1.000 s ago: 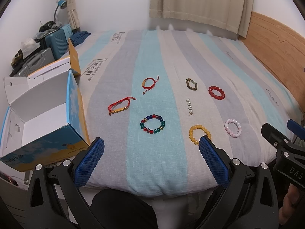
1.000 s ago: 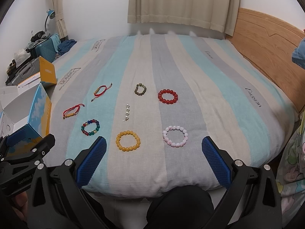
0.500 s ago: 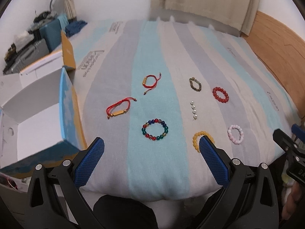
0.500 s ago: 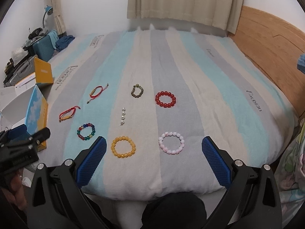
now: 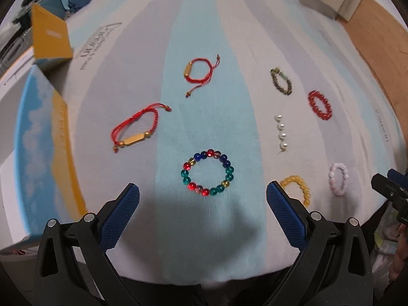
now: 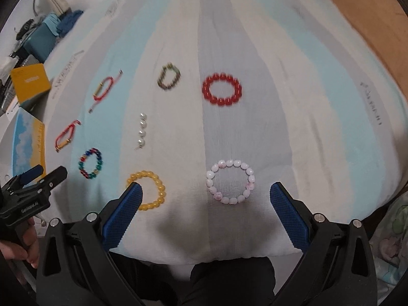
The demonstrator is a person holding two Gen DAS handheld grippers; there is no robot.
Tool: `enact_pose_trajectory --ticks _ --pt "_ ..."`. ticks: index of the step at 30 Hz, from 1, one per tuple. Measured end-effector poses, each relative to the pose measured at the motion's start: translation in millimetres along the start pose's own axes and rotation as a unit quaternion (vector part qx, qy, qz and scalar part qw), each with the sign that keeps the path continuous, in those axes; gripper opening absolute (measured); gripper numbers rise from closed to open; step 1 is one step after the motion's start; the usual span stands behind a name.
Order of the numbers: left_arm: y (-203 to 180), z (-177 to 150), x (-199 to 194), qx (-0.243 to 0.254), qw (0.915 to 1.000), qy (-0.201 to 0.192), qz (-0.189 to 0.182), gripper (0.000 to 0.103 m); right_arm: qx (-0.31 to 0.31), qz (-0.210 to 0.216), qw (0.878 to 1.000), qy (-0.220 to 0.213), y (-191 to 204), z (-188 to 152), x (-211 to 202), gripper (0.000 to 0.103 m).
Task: Organize jewelry
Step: 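Grasp the pink-white bead bracelet with the right tool while the left tool grasps the multicolour bracelet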
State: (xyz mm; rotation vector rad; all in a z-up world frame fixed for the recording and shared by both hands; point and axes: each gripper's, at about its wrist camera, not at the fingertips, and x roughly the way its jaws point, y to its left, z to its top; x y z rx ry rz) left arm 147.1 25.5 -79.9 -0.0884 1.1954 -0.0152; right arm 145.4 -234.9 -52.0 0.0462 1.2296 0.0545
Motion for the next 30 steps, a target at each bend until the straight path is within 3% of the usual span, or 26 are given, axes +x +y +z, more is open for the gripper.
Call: enact_pose_trajectory --ticks 12,20,23,26,30 --pt "-5 17 76 0.018 0.9983 0.053 0.015 0.097 0.035 0.025 0.995 0.087 -28 8 83 0.091" --pt "-6 16 104 0.029 0.9965 0.073 0.029 0.092 0.053 0.037 0.991 0.12 -39 6 116 0.074" --pt "-7 17 104 0.033 0.9964 0.072 0.029 0.082 0.052 0.038 0.991 0.117 -39 4 118 0.069" --pt "-8 19 102 0.035 0.9962 0.076 0.024 0.066 0.05 0.033 0.992 0.113 -38 2 118 0.057" --pt "-15 21 96 0.042 0.9952 0.086 0.019 0.037 0.048 0.037 0.992 0.113 -39 -1 115 0.033"
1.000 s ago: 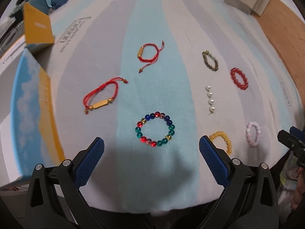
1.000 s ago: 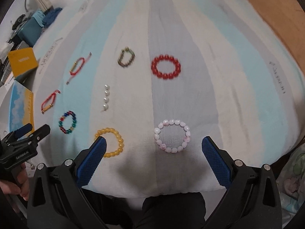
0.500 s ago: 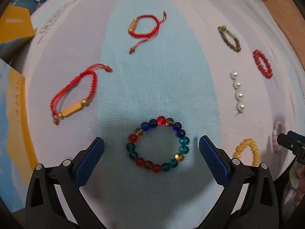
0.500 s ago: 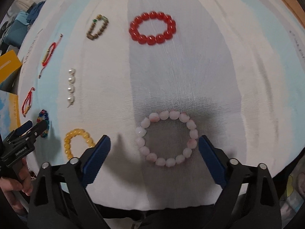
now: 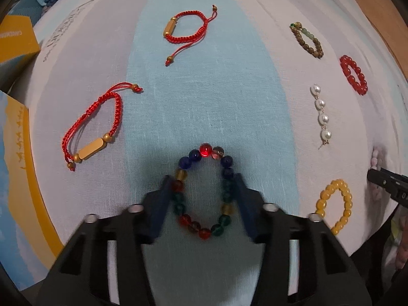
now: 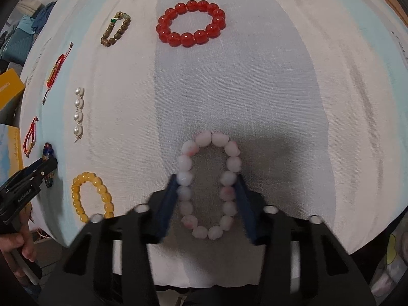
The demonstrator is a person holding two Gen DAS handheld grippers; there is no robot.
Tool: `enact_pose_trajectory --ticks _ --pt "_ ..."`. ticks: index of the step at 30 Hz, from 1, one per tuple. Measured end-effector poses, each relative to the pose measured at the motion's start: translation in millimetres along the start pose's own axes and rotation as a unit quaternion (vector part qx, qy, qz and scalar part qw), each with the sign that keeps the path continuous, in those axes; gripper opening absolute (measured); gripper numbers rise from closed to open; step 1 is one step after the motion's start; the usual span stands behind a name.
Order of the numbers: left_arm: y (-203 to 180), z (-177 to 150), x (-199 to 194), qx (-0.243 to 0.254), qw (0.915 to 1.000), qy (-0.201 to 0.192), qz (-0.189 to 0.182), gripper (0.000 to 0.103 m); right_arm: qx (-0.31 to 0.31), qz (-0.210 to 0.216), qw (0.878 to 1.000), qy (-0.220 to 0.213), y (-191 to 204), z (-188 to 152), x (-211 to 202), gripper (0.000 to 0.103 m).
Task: Organize jewelry
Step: 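Grasp the pink-white bead bracelet with the right tool while the left tool grasps the multicolour bracelet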
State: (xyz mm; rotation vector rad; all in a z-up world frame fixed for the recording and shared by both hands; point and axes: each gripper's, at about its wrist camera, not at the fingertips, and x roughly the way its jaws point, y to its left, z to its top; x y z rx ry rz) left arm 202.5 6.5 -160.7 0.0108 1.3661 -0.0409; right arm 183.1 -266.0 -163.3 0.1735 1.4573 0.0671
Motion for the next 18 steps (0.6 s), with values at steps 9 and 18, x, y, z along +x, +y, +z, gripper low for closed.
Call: enact_pose_trajectory --ticks 9,18 --pt "6 -14 -15 0.007 0.9997 0.002 -0.021 0.019 0.009 0.028 0.999 -0.012 -5 -10 -16 0.021" --pt "7 -23 -41 0.006 0.9995 -0.019 -0.025 0.0 0.007 0.039 0.998 -0.039 -4 -14 -38 0.021"
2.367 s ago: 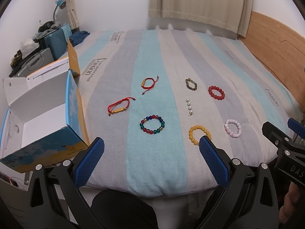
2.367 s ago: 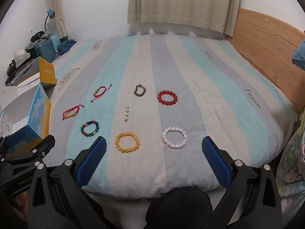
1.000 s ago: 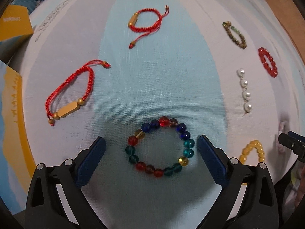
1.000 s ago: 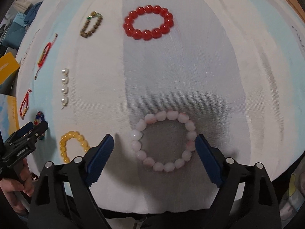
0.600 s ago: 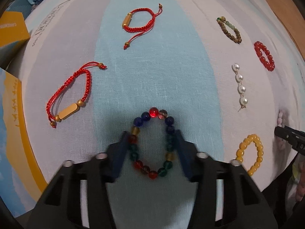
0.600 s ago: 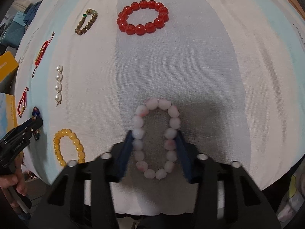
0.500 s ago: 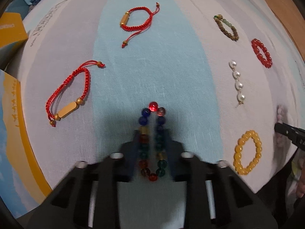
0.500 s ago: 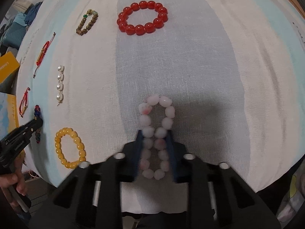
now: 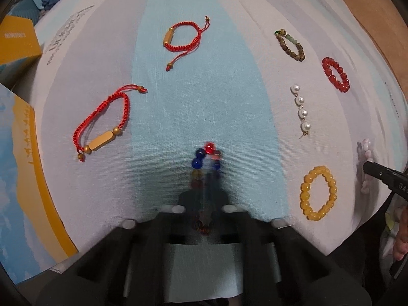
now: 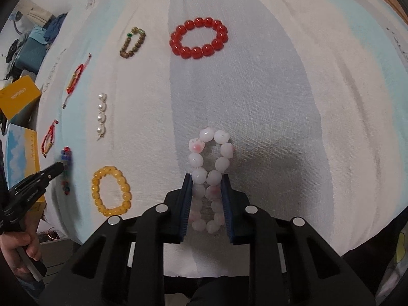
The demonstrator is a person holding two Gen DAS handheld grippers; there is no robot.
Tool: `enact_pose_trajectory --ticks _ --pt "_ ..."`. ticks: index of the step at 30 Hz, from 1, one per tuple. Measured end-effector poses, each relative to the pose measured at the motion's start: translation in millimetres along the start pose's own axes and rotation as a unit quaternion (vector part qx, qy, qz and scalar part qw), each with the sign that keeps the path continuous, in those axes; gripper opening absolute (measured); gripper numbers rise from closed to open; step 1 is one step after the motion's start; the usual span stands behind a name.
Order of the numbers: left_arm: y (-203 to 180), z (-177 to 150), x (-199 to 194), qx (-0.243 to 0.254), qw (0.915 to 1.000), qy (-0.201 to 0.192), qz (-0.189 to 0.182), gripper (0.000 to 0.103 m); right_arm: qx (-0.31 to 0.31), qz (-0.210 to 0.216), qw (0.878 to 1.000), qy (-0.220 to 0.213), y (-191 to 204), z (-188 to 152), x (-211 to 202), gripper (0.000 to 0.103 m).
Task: Organize jewelry
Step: 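Grasp the pink-white bead bracelet with the right tool while the left tool grasps the multicolour bracelet, then lift the pink-white bracelet with the right tool while the left tool lifts the multicolour bracelet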
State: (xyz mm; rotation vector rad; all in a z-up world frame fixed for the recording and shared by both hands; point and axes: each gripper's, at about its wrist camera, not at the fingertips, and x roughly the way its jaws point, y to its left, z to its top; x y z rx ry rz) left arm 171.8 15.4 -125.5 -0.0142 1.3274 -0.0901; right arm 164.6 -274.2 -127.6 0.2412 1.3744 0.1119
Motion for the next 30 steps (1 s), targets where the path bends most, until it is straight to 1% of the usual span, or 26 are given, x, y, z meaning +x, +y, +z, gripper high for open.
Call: enact_pose_trajectory --ticks 1,4,7,11,13,14,16,18,19,20,21,22,24,26,28,29,30 --pt "-1 -1 -6 -0.001 1.0 -0.003 -0.002 0.0 -0.001 0.001 1.0 -0.002 -9 3 -2 0.021" --pt "-2 -2 -12 0.001 0.9999 -0.01 -0.002 0.0 -0.006 0.004 1.0 -0.014 -9 0 -15 0.021" --pt "0 -5 -14 0.001 1.0 -0.008 -0.001 0.0 -0.009 0.006 1.0 -0.02 -7 0 -22 0.021" --pt "3 -5 -2 -0.004 1.0 -0.004 -0.004 0.0 -0.017 0.004 1.0 -0.024 -1 -1 -25 0.021" --pt "7 -6 5 -0.015 0.9999 -0.003 0.0 0.004 -0.019 0.001 1.0 -0.023 -3 -4 -25 0.021" --pt "9 -4 10 -0.023 0.9997 -0.001 0.001 0.01 -0.018 0.001 1.0 -0.021 0 -4 -22 0.021" --pt "12 -3 14 -0.037 0.9993 -0.002 -0.003 0.042 -0.018 0.002 1.0 -0.016 0 -5 -19 0.021" --pt "9 -3 13 -0.037 0.9992 -0.012 0.005 0.056 -0.02 0.001 1.0 -0.013 1 -6 -16 0.021" --pt "5 -2 11 -0.03 0.9993 -0.017 0.016 0.07 -0.02 0.001 1.0 -0.011 0 -6 -14 0.021" --pt "3 -1 11 -0.029 0.9991 -0.018 0.024 0.073 -0.019 0.0 1.0 -0.009 1 -6 -11 0.021" --pt "2 -1 9 -0.028 0.9991 -0.022 0.023 0.074 -0.019 0.0 1.0 -0.007 1 -5 -9 0.021" --pt "0 0 7 -0.026 0.9991 -0.025 0.024 0.078 -0.018 0.0 1.0 -0.006 0 -5 -7 0.021" --pt "-4 2 11 -0.018 0.9989 -0.019 0.039 0.085 -0.016 -0.002 1.0 -0.003 -1 -5 -3 0.021" --pt "-10 4 25 -0.009 0.9988 -0.001 0.048 0.085 -0.014 -0.001 1.0 -0.001 -2 -4 -1 0.021" --pt "-10 3 31 -0.014 0.999 0.003 0.041 0.083 -0.012 -0.001 1.0 0.0 -3 -2 1 0.021" --pt "-10 2 32 -0.016 0.9991 0.002 0.039 0.08 -0.012 -0.001 1.0 0.0 -3 -3 2 0.021" --pt "-14 3 33 -0.013 0.9993 0.002 0.034 0.074 -0.012 -0.001 1.0 0.0 -3 -2 2 0.021"
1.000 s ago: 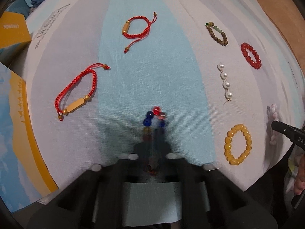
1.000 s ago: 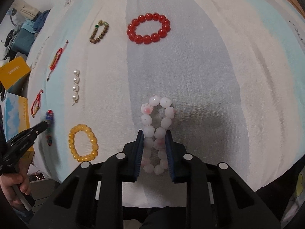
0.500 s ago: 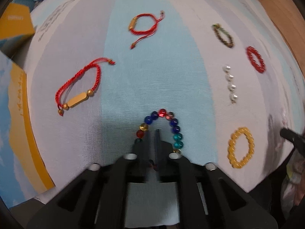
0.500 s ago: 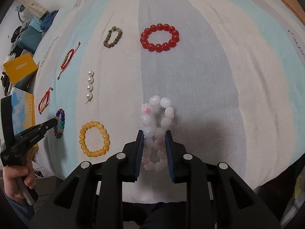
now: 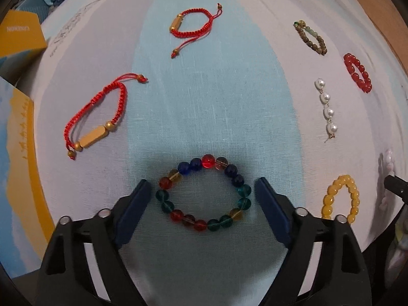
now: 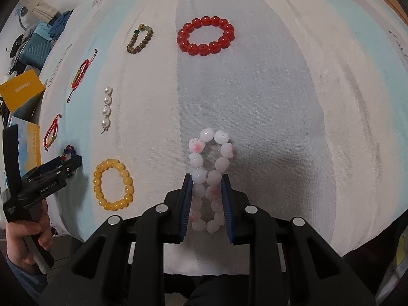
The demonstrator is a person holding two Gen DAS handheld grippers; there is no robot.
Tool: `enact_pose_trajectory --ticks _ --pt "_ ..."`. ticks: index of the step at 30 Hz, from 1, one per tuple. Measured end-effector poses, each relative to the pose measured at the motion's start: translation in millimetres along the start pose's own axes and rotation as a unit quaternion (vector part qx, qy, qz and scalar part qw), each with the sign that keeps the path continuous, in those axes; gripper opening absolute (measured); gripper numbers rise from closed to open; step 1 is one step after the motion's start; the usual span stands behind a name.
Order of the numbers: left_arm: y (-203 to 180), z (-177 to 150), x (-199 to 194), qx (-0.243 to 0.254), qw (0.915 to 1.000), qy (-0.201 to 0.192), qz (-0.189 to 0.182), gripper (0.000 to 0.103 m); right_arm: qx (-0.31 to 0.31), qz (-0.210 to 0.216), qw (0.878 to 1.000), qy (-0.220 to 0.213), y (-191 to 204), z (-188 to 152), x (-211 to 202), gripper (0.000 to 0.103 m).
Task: Organize jewelry
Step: 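Lift the pink-white bracelet with the right tool while the left tool lifts the multicolour bracelet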
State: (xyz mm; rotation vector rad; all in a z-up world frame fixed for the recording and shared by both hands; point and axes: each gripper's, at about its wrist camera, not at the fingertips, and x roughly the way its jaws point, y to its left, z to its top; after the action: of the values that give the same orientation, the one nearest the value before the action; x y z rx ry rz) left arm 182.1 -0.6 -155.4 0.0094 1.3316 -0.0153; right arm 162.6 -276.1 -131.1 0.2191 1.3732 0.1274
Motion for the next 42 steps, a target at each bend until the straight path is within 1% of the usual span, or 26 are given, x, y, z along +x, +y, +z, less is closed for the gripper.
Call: enact_pose_trajectory --ticks 1,2,3,4,6,9,13,15,17,18,19,23,26,28,34,36,42 --pt "1 0 0 0.004 1.0 0.0 -0.002 0.063 0.0 0.0 1.0 0.001 0 0 1 0.021" --pt "-1 -1 -1 0.008 1.0 0.0 -0.006 0.057 0.0 0.0 1.0 0.002 0 0 2 0.021" --pt "-4 -3 -3 0.008 0.9999 0.003 -0.013 0.046 0.0 0.0 1.0 0.003 -1 0 3 0.021" --pt "-8 -5 -4 0.009 0.9998 0.006 -0.016 0.033 0.001 0.0 1.0 0.004 -1 0 4 0.021" --pt "-8 -5 -5 0.017 0.9996 0.011 -0.022 0.018 0.002 0.0 1.0 0.004 -2 -1 4 0.021" --pt "-9 -6 -11 0.012 0.9992 0.012 -0.035 0.016 0.004 0.002 1.0 0.002 -3 -2 3 0.021" --pt "-3 -8 -18 0.015 0.9992 0.008 -0.036 0.015 0.006 0.005 1.0 -0.004 -4 -3 -2 0.021" --pt "13 -5 -22 0.013 0.9993 0.007 -0.036 0.015 0.005 0.005 1.0 -0.008 -5 -4 -5 0.021" --pt "14 -5 -27 0.013 0.9993 0.002 -0.035 0.015 0.005 0.006 1.0 -0.011 -5 -4 -10 0.021" --pt "15 -6 -29 0.013 0.9993 0.001 -0.036 0.009 0.004 0.007 1.0 -0.013 -5 -4 -12 0.021" --pt "14 -9 -35 0.013 0.9992 -0.001 -0.038 0.008 0.004 0.007 1.0 -0.014 -5 -4 -14 0.021" --pt "11 -8 -45 0.015 0.9993 -0.004 -0.035 0.008 0.003 0.009 1.0 -0.021 -4 -5 -21 0.021" --pt "14 -6 -46 0.01 0.9993 -0.004 -0.037 0.008 0.002 0.011 1.0 -0.024 -4 -6 -26 0.021" --pt "14 -11 -48 0.011 0.9992 -0.009 -0.038 0.008 0.0 0.012 1.0 -0.026 -4 -7 -29 0.021" --pt "10 -9 -64 0.013 0.999 -0.021 -0.037 0.008 0.001 0.012 0.999 -0.032 -3 -7 -36 0.021" --pt "10 -8 -65 0.015 0.9988 -0.027 -0.038 0.008 0.0 0.012 0.999 -0.035 0 -7 -40 0.021" --pt "14 -9 -89 0.016 0.9979 -0.05 -0.039 0.009 -0.012 0.013 0.999 -0.051 20 -7 -58 0.021"
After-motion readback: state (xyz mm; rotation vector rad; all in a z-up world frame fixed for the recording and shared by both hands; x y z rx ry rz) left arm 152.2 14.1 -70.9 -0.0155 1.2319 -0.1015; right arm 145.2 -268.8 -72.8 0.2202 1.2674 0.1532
